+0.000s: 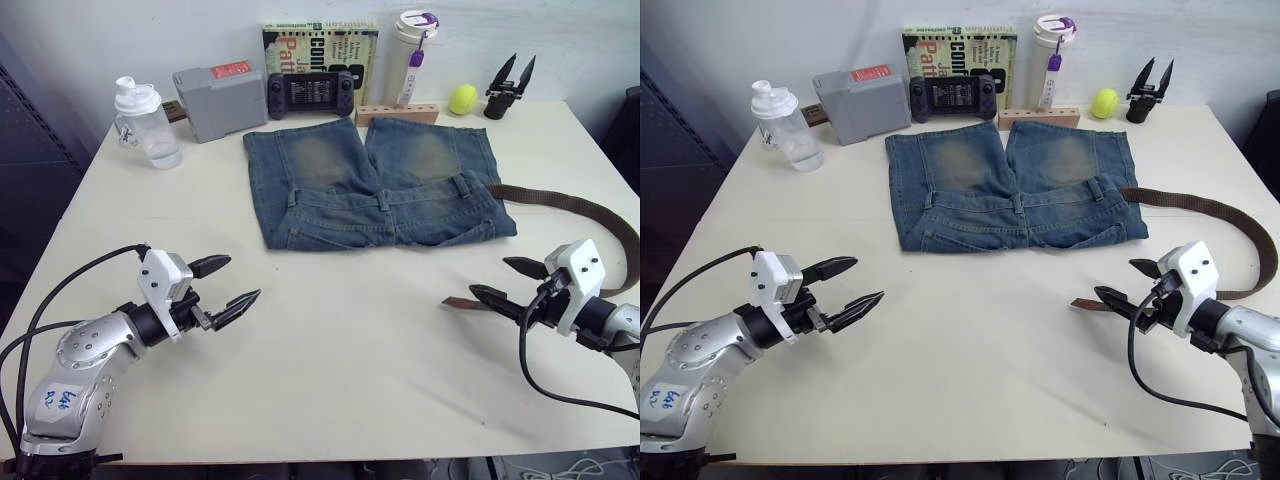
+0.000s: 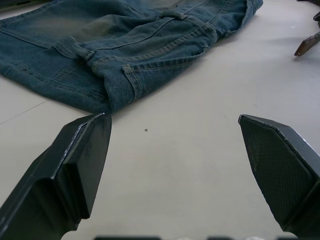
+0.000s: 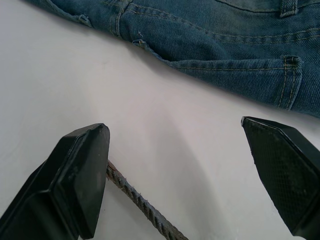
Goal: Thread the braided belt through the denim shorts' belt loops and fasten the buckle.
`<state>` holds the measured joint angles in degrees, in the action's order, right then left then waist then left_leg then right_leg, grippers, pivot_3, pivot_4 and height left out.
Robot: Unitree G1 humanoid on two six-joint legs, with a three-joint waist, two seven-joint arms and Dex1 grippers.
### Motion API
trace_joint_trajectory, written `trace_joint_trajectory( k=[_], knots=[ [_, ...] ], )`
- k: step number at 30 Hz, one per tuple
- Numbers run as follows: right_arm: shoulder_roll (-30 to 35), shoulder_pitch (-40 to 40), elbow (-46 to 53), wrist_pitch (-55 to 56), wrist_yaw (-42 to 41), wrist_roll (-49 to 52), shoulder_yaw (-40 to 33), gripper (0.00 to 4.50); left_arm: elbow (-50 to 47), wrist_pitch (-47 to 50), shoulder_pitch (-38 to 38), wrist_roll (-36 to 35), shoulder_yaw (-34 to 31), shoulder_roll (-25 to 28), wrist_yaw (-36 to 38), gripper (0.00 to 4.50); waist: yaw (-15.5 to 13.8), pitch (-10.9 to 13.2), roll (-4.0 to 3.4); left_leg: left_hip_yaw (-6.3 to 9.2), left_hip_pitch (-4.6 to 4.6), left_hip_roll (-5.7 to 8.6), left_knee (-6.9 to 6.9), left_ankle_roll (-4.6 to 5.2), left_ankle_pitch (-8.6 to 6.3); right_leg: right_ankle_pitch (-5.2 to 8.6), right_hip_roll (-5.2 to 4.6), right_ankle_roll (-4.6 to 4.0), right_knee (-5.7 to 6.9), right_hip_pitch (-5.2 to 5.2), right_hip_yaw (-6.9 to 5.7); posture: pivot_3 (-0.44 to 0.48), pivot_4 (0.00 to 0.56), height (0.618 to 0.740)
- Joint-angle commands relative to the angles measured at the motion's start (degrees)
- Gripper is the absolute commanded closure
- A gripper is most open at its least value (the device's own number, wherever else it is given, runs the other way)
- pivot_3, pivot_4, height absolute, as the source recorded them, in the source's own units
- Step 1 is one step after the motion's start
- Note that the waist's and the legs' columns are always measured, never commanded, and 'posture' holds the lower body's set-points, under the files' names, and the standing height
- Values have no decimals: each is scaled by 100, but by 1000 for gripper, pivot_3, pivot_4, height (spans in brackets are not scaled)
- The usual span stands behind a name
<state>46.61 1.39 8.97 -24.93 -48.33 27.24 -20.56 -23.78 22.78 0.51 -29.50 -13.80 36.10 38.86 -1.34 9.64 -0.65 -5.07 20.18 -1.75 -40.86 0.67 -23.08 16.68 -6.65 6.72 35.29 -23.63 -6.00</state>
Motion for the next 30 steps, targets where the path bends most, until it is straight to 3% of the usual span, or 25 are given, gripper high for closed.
trace_joint_trajectory(
  k=[1, 9, 14, 17, 22, 29, 30],
  knots=[
    [13, 22, 92, 76, -66, 50, -75, 0, -113, -45, -42, -82, -64, -8, 39, 53, 0, 0, 0, 0, 0, 0, 0, 0, 0, 0, 0, 0, 0, 0, 0, 0, 150, 731],
    [265, 113, -39, 0, -541, 174, -64, 0, -20, -123, -37, -77, -2, 36, 252, 53, 0, 0, 0, 0, 0, 0, 0, 0, 0, 0, 0, 0, 0, 0, 0, 0, 150, 731],
    [751, 216, -276, -8, -1312, 101, 159, 0, 45, -173, -73, -27, 201, 248, 718, 53, 0, 0, 0, 0, 0, 0, -1, 0, 0, 0, 0, 0, 0, 0, 0, 0, 150, 731],
    [1363, 434, -879, 373, -1909, -466, 660, 0, -104, -168, -71, 10, 464, 450, 1105, 53, 0, 0, 0, 0, 0, 0, -1, 0, 0, 0, 1, 0, 0, 0, 0, 0, 150, 731],
    [1840, 1085, -1900, 1013, -2315, -1252, 1380, 0, -304, -106, -179, -35, 646, 466, 1166, 53, 1, 0, 0, -4, 0, 1, -3, 4, -2, 0, -1, 0, -2, 0, 1, 0, 150, 731],
    [1977, 1816, -3040, 1709, -2577, -2239, 2279, 0, -626, 25, -39, -97, 689, 390, 1012, 53, 16, 0, -1, -3, 0, -1, -5, 4, -2, 0, -1, 0, 0, -1, 0, 0, 150, 731],
    [1940, 1913, -3202, 1769, -2580, -2327, 2371, 243, -650, 41, -25, -94, 670, 367, 960, 18, 16, 1, -1, -3, 0, -1, -5, 4, -2, 0, -1, 0, 1, -1, 0, 0, 150, 731]
  ],
)
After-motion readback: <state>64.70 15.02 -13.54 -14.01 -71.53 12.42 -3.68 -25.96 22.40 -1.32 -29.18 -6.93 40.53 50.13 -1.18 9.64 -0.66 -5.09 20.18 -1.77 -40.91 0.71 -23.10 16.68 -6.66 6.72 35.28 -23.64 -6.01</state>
